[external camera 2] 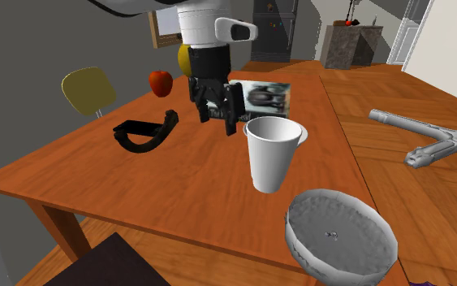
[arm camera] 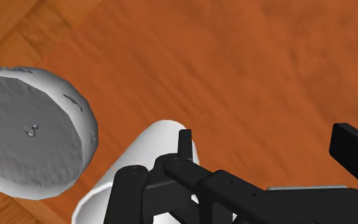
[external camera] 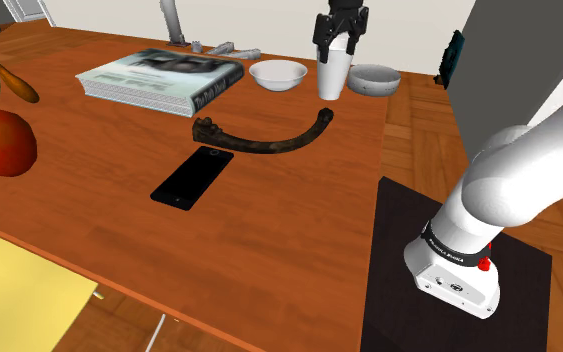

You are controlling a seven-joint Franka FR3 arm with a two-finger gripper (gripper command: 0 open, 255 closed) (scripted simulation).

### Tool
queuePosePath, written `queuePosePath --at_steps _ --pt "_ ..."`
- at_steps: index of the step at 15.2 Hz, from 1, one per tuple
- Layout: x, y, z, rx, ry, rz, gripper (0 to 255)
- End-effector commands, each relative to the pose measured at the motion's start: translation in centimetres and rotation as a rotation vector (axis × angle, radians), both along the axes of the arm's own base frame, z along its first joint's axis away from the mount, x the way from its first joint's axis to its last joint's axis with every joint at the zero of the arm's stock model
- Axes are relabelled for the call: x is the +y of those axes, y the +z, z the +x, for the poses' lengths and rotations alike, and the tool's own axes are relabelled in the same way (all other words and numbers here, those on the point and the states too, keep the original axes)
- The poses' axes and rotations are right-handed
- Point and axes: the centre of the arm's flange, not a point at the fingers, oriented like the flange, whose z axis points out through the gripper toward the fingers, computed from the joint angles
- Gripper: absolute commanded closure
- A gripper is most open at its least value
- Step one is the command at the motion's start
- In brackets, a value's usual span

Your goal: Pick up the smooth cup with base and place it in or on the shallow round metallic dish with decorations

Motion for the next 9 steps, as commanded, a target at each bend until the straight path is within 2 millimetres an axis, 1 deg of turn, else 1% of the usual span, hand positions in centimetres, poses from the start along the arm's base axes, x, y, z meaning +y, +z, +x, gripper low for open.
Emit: queuePosePath --at_steps 1,6,9 --pt "-1.1 0.5 2.1 -0.005 -0.009 -0.021 0" --pt "-3.5 1.6 7.3 -0.019 -0.03 -0.067 0" --pt "-3.7 0.0 7.4 -0.019 -0.03 -0.067 0"
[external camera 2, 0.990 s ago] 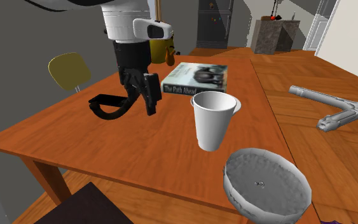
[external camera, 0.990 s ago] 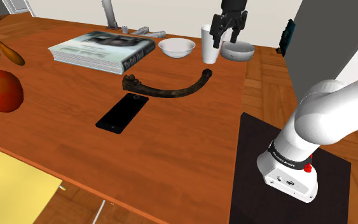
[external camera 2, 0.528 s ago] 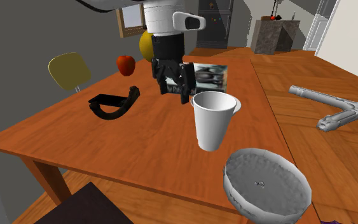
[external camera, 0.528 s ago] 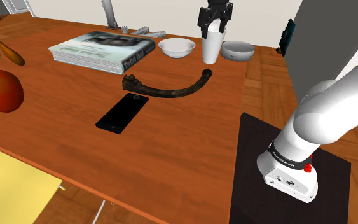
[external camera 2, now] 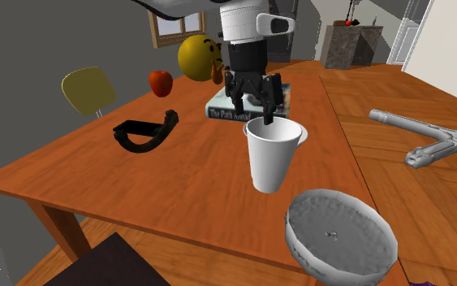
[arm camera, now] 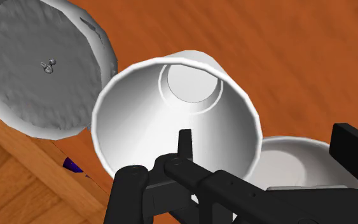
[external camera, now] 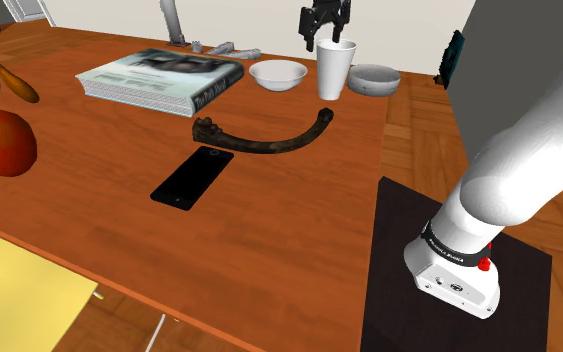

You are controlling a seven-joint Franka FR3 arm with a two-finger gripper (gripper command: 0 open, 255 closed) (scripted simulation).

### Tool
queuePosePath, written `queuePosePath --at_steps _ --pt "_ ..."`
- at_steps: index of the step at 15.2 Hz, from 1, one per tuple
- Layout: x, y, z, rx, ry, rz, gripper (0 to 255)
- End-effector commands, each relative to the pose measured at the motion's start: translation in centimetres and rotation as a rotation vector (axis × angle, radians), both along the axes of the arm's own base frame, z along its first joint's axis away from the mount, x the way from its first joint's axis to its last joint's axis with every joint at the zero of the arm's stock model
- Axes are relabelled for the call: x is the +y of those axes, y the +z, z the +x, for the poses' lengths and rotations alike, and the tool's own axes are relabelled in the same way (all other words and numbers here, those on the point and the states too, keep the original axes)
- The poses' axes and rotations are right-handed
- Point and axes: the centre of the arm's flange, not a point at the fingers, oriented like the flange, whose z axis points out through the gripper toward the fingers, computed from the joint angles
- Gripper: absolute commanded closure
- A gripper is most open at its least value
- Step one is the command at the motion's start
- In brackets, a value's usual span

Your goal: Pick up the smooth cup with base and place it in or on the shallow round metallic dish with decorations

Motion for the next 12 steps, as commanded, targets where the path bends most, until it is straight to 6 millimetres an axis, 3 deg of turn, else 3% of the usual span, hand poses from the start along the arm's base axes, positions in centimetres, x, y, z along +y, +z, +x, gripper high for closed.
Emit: queuePosePath --at_steps 1,5,12 --pt "-0.2 -0.9 0.2 -0.001 0.0 -0.001 0" --pt "-0.5 -2.8 0.3 -0.001 0.0 -0.001 0" --pt "-0.5 -2.8 0.3 -0.001 0.0 -0.001 0"
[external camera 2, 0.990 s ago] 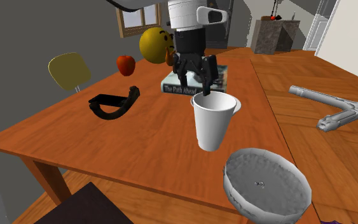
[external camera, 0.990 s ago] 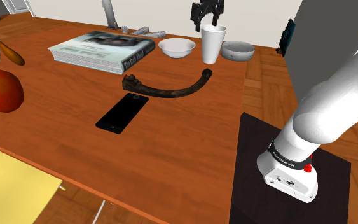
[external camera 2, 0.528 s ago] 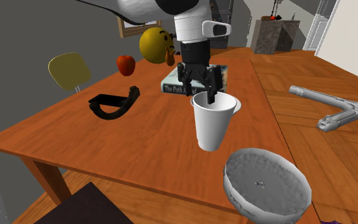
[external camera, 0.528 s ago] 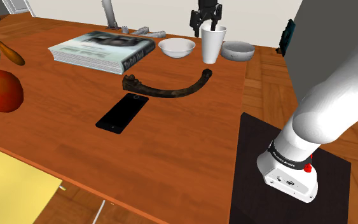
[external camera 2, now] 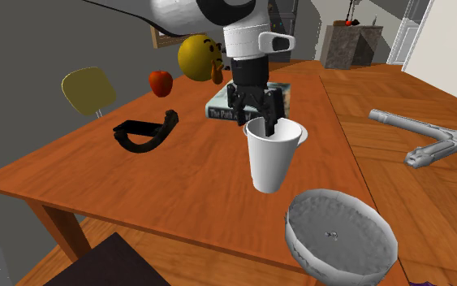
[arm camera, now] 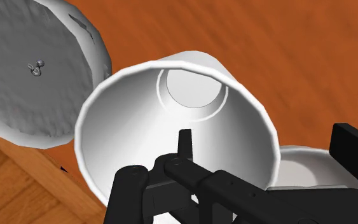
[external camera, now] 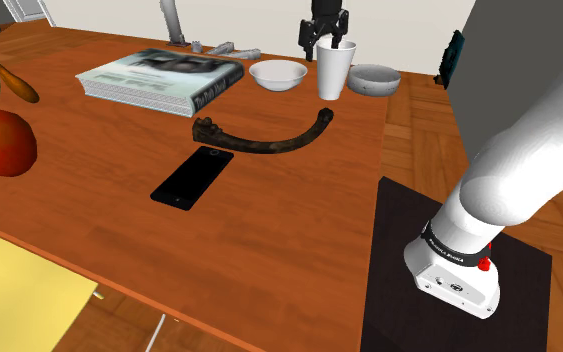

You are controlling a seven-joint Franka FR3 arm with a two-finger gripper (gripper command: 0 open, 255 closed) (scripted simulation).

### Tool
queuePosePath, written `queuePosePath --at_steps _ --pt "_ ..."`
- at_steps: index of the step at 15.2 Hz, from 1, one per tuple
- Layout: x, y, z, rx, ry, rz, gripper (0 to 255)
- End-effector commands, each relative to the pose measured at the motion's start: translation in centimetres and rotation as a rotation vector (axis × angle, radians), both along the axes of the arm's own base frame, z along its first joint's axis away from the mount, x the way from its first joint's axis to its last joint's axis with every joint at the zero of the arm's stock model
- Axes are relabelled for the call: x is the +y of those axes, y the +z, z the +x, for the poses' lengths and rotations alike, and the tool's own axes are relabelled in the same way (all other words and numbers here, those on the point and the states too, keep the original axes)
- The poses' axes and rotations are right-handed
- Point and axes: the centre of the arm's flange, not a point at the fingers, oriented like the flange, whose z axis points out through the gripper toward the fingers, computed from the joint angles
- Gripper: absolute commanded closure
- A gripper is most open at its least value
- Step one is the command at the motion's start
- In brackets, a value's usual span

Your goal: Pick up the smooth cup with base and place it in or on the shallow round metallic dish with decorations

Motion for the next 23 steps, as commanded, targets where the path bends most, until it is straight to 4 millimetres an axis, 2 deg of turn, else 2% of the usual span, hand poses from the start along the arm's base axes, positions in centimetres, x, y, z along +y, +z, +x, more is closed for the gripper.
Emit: queuePosePath --at_steps 1,10,23 --pt "0.0 0.0 0.0 0.0 0.0 0.0 255" --pt "0.0 0.0 0.0 0.0 0.0 0.0 255" --pt "0.0 6.9 0.0 0.0 0.0 0.0 255"
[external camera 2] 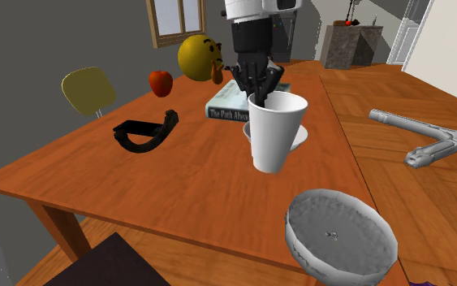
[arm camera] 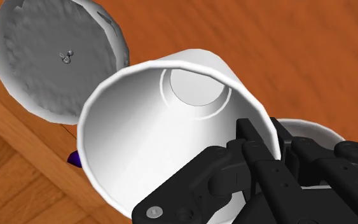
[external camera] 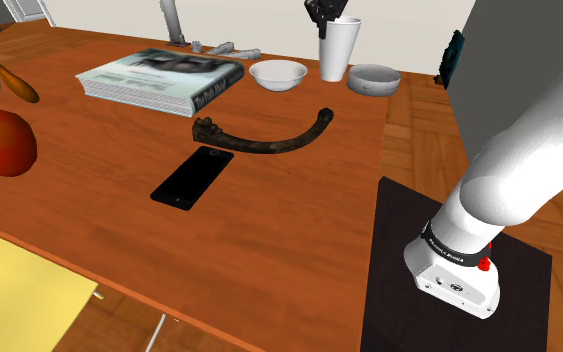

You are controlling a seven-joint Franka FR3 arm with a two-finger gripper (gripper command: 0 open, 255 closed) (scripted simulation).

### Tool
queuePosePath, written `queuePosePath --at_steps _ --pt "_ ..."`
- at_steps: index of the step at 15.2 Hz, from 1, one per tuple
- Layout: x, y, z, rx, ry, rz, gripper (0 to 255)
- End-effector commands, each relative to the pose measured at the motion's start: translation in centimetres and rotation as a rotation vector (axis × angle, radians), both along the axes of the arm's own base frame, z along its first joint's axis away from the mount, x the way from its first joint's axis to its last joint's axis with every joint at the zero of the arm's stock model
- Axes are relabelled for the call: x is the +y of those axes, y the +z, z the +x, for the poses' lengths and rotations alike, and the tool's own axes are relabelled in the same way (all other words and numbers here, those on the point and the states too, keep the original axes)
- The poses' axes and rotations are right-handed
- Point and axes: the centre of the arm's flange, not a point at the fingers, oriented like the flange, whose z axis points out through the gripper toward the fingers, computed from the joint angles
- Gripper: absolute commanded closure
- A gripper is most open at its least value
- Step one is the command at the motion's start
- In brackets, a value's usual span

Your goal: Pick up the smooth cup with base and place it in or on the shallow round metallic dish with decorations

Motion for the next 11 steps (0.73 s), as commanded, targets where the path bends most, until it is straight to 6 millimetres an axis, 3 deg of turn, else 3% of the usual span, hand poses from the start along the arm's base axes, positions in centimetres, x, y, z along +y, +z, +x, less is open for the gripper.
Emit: queuePosePath --at_steps 1,10,11 --pt "0.1 1.1 0.0 0.0 0.0 0.0 255" --pt "0.1 5.8 0.0 0.0 0.0 0.0 255" --pt "-1.1 6.2 -0.5 0.0 0.0 0.0 255"
